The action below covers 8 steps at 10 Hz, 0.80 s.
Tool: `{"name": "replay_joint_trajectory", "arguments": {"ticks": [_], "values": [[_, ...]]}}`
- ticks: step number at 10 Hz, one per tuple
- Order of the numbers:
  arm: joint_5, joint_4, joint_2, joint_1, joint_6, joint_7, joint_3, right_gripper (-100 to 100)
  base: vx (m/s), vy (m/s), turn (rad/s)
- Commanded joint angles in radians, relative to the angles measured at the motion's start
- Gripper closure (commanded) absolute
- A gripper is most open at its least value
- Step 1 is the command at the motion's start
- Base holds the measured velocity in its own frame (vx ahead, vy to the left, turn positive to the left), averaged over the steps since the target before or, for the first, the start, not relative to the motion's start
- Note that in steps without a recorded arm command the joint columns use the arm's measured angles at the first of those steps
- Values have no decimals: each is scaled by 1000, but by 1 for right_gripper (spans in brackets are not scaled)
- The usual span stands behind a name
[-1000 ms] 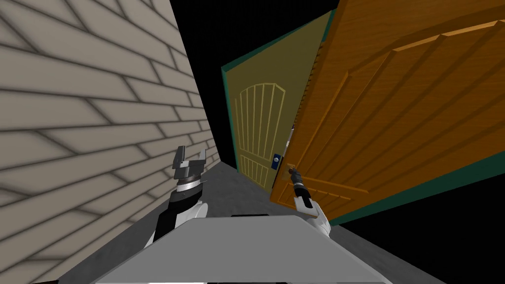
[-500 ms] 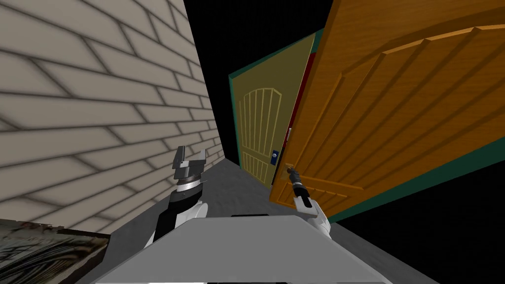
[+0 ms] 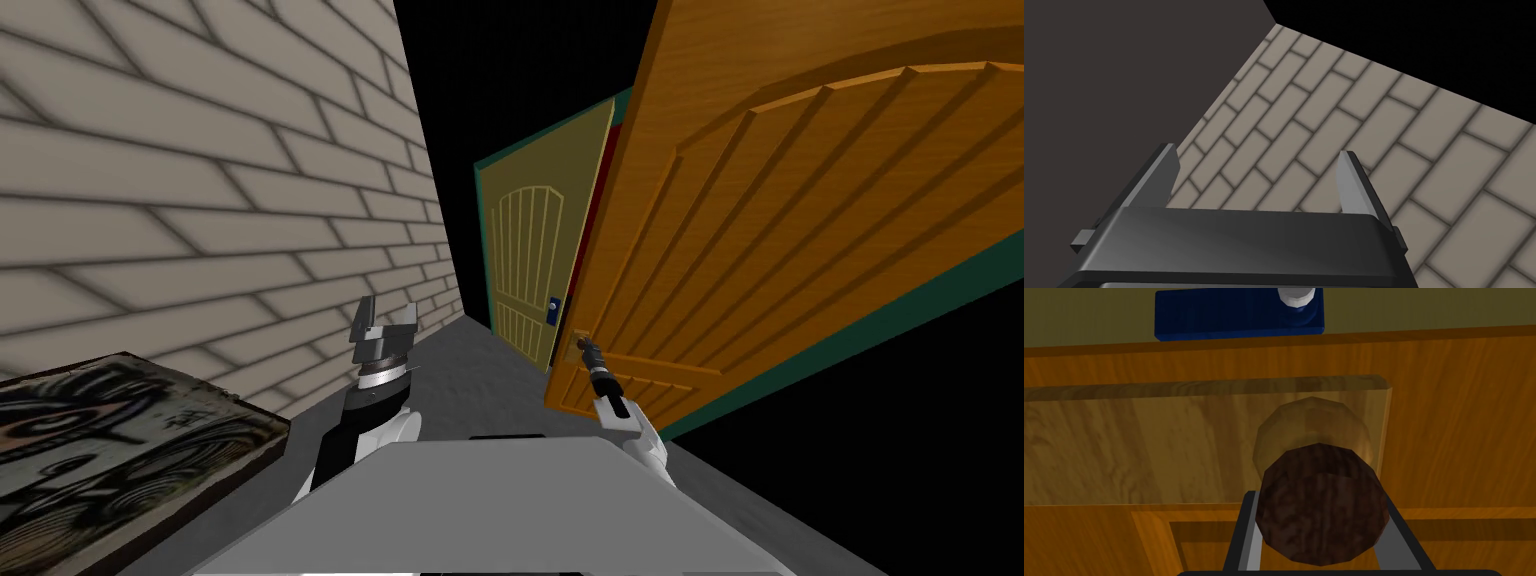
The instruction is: Pull the door open
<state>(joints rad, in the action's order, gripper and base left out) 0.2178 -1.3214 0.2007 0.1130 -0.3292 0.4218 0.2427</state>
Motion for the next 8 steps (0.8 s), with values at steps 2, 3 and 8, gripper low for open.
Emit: {"name": "replay_joint_trajectory", "arguments": {"ticks": [2,3,8], "values": [[2,-3,13,15,-8,17,-19,100,-131,-21,66],[3,-6,20,20,-13,25,-27,100,-244,-75,138],[8,-24,69,55,-47,81,-82,100,-241,-74,128]]}}
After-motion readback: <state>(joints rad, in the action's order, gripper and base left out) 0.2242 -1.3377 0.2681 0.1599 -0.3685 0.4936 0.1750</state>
